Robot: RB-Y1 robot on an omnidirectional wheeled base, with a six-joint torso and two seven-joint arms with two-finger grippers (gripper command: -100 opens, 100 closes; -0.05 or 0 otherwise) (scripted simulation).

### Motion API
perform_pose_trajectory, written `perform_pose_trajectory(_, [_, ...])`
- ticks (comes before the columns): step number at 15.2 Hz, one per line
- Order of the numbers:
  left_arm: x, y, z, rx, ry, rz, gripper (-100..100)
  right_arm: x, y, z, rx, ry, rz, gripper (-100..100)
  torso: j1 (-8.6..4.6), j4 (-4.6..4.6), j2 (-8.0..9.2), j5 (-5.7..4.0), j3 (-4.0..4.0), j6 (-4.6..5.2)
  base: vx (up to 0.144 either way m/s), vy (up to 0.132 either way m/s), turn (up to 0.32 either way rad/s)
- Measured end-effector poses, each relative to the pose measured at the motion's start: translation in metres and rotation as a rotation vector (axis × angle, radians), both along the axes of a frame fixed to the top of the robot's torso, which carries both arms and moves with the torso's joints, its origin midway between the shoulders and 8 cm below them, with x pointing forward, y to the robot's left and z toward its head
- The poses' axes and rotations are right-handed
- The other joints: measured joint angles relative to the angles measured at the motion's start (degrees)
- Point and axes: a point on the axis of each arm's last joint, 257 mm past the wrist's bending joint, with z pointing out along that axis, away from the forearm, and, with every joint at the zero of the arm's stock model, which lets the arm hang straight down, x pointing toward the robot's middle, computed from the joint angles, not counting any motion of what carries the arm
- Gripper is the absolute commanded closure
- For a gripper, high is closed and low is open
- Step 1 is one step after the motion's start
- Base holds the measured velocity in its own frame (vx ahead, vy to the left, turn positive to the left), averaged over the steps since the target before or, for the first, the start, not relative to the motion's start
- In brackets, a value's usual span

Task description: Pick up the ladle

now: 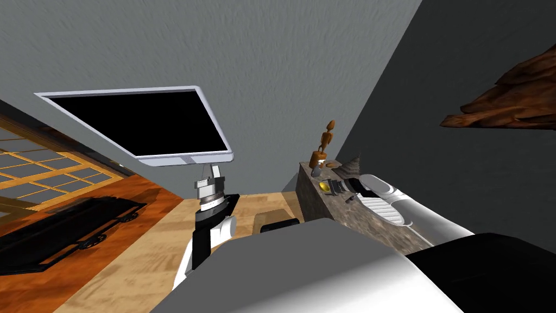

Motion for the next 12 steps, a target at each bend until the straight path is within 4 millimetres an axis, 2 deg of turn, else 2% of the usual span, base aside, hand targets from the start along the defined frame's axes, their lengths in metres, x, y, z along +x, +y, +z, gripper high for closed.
perform_pose_trajectory(6, [0.000,0.000,0.000,0.000,0.000,0.000,0,-0.014,-0.044,-0.008,-0.132,0.075,-0.006,-100,0.05,-0.01,-0.05,0.01,-0.03,0.01,-0.017,0.003,0.138])
perform_pose_trajectory(12, [0.000,0.000,0.000,0.000,0.000,0.000,0,-0.038,-0.096,-0.016,-0.265,0.179,-0.020,-100,0.12,-0.02,-0.09,0.03,-0.05,0.00,-0.008,0.017,0.153])
